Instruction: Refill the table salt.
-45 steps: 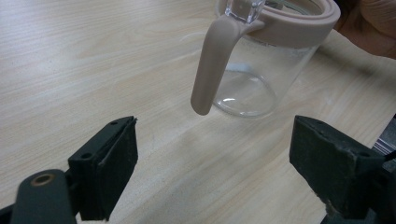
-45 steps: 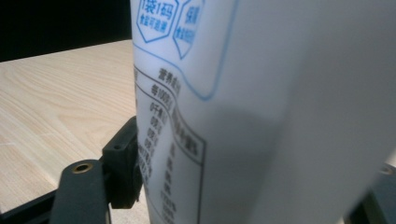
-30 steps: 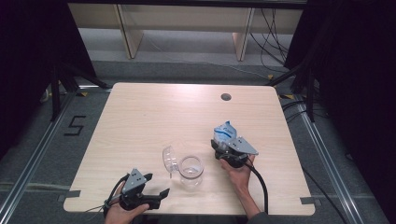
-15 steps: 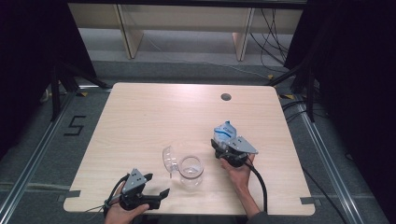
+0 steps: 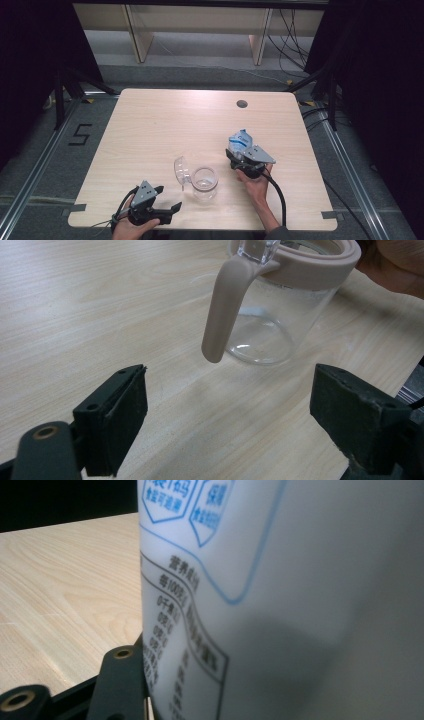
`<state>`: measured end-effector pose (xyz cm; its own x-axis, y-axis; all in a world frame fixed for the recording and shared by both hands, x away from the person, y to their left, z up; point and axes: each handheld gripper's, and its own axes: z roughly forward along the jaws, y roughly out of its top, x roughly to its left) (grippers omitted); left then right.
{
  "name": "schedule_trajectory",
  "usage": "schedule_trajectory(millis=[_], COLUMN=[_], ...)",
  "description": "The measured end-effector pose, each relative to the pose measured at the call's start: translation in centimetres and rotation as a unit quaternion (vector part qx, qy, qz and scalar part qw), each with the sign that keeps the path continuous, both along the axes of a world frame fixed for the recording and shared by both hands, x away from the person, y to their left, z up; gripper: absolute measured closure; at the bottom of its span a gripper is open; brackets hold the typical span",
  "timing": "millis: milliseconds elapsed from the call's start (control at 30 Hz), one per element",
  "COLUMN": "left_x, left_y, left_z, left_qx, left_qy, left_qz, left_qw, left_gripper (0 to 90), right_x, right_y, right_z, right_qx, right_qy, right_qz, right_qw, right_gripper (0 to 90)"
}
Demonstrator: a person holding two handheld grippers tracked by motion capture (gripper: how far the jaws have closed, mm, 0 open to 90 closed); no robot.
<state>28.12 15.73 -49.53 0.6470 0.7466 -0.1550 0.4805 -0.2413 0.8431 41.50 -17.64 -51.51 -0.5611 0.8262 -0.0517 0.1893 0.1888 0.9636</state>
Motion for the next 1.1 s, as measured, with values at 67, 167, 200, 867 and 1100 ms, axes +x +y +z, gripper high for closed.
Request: schedule_trajectory(millis=[67,167,200,867,1100], left_x=[-0.1,0.0,-0.1,-0.1,-0.1], left_y=[-0.1,0.0,-0.1,0.0,0.1], left_z=[0.0,0.0,0.0,0.0,0.1], left_qx=[-0.005,0.000,-0.006,-0.007,-0.001], left_qy=[0.007,0.002,0.006,0.005,0.002], left_qz=[0.006,0.000,0.006,0.008,0.005], left_qw=[0.9999,1.0000,0.9999,0.9999,1.0000], left_gripper=[15.0,15.0,15.0,15.0,15.0], right_x=[0.2,0.1,0.0,-0.2,-0.3], right_y=[-0.1,0.0,0.1,-0.3,-0.9], right_z=[0.0,0.0,0.0,1.2,1.8], right_qx=[-0.002,-0.003,-0.002,-0.034,-0.028], right_qy=[-0.006,-0.008,-0.006,-0.013,-0.009], right_qz=[0.008,0.006,0.000,-0.004,0.000], right_qw=[1.0000,0.9999,1.0000,0.9993,0.9996], right_gripper=[45.6,46.2,46.8,48.5,48.5])
